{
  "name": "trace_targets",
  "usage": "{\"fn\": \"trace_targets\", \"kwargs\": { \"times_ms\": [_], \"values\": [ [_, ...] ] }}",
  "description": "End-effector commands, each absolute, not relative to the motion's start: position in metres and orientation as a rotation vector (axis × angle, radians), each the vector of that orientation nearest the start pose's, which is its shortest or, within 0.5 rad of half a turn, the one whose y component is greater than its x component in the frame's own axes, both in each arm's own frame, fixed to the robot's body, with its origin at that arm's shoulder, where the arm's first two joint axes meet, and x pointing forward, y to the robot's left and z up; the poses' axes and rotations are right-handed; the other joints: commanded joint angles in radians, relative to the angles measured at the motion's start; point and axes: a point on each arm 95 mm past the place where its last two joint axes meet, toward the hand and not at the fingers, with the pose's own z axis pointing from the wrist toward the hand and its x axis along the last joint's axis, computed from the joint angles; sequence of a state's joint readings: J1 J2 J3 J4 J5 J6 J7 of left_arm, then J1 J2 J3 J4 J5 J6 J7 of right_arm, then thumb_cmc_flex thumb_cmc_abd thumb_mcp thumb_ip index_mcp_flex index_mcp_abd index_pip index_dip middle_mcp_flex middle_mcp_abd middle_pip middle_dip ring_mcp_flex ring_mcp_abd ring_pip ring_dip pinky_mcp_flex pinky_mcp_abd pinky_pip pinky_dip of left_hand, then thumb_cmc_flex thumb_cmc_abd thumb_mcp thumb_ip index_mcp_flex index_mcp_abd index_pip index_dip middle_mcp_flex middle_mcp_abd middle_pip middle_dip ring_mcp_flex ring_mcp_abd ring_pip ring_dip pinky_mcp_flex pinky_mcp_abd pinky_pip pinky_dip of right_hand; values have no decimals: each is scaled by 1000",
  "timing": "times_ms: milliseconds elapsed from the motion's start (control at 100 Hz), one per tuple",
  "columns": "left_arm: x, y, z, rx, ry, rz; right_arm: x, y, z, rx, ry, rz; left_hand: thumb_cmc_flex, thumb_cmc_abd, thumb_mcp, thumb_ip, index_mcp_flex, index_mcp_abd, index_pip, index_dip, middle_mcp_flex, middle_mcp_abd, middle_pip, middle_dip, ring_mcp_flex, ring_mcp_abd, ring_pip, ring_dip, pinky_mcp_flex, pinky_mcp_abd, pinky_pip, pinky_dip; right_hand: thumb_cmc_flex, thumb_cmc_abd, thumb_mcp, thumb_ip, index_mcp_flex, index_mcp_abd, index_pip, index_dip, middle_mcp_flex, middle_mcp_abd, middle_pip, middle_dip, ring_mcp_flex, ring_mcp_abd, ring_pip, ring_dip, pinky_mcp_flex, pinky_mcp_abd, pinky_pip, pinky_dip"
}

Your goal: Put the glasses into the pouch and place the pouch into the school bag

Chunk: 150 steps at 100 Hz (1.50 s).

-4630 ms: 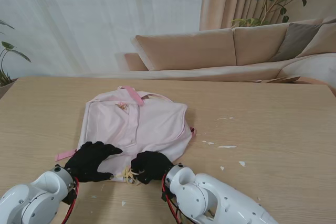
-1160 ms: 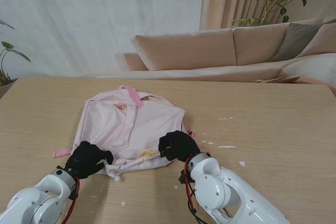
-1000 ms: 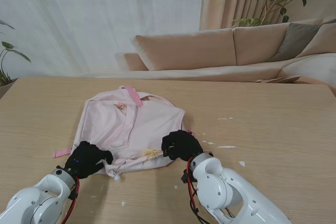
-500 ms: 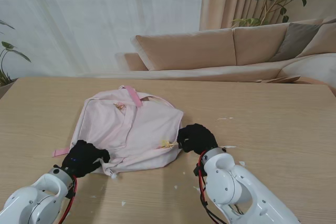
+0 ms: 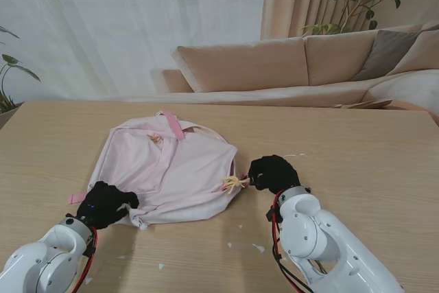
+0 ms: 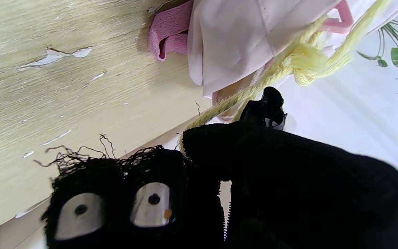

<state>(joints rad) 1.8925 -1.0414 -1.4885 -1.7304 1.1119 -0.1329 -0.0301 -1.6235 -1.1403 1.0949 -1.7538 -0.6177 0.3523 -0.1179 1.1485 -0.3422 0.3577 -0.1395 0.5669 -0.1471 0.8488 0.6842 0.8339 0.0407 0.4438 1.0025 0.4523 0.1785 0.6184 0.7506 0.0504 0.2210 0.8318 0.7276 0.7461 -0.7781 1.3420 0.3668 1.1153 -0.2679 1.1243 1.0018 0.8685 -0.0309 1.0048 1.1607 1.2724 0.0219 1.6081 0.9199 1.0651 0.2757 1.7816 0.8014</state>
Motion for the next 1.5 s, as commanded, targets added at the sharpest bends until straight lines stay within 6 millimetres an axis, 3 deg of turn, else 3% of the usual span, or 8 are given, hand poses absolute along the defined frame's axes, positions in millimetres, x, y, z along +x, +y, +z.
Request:
{"fn": "trace_targets", "kwargs": {
  "times_ms": [0,60,200,810,1100,1180,1250,1490],
  "values": [
    [319,77,-346,-1233,1656,-1285,367,51,-319,1713,1157,1591,-107,-27,169,12,-116,59,-58,-100,-123,-20,-2,-89,-73,-9,-48,-49,-29,21,-21,-18,35,235,56,66,40,-40,21,25,469,-48,239,32,42,-34,54,16,18,-15,295,4],
    [314,74,-339,-1241,1678,-1313,365,54,-318,1717,1163,1609,-366,-14,338,56,-238,144,-194,-185,-346,-17,105,-357,-157,-15,-109,-69,-60,14,-75,-14,35,235,56,65,37,-38,21,26,467,-49,238,32,42,-34,54,16,17,-16,295,5],
    [305,63,-321,-1221,1691,-1393,360,60,-316,1709,1179,1649,-518,-34,302,49,-380,192,-310,-261,-516,4,9,-468,-278,-28,-226,-110,-106,-4,-190,-19,35,234,57,65,36,-37,20,26,467,-49,237,31,42,-34,53,16,17,-16,294,6],
    [294,-54,-353,-1218,1634,-1491,354,77,-306,1690,1181,1741,-656,-70,308,26,-427,257,-716,-330,-656,3,-223,-534,-385,-52,-406,-124,-103,-17,-548,117,34,233,58,67,36,-35,20,24,467,-48,240,24,42,-34,53,16,17,-16,294,8],
    [314,-72,-379,-1246,1586,-1404,351,75,-306,1694,1187,1743,-355,50,293,54,-411,220,-437,-235,-601,3,-5,-460,-324,-34,-335,-66,-55,-9,-569,159,33,234,58,69,37,-36,22,23,467,-49,241,24,42,-34,53,16,14,-17,294,9],
    [316,-72,-382,-1275,1555,-1424,352,70,-305,1699,1176,1731,-160,105,197,38,-246,191,-218,-217,-407,20,123,-360,-228,-18,-237,-29,2,17,-530,180,33,234,58,70,36,-36,22,23,468,-49,241,24,42,-34,53,16,14,-18,295,9],
    [317,-70,-384,-1297,1507,-1467,353,65,-305,1709,1161,1717,124,85,-35,23,-45,154,-30,-243,-69,63,-15,-102,-98,6,-127,-20,62,48,-458,189,34,231,59,70,37,-33,23,23,468,-46,242,25,42,-34,53,16,13,-16,296,10],
    [315,-42,-377,-1252,1479,-1502,361,55,-308,1703,1165,1658,142,72,73,13,197,71,175,39,62,48,202,-92,27,53,6,53,14,42,-31,60,35,233,59,68,38,-35,25,24,468,-48,243,26,42,-34,53,16,13,-14,295,11]
  ]
}}
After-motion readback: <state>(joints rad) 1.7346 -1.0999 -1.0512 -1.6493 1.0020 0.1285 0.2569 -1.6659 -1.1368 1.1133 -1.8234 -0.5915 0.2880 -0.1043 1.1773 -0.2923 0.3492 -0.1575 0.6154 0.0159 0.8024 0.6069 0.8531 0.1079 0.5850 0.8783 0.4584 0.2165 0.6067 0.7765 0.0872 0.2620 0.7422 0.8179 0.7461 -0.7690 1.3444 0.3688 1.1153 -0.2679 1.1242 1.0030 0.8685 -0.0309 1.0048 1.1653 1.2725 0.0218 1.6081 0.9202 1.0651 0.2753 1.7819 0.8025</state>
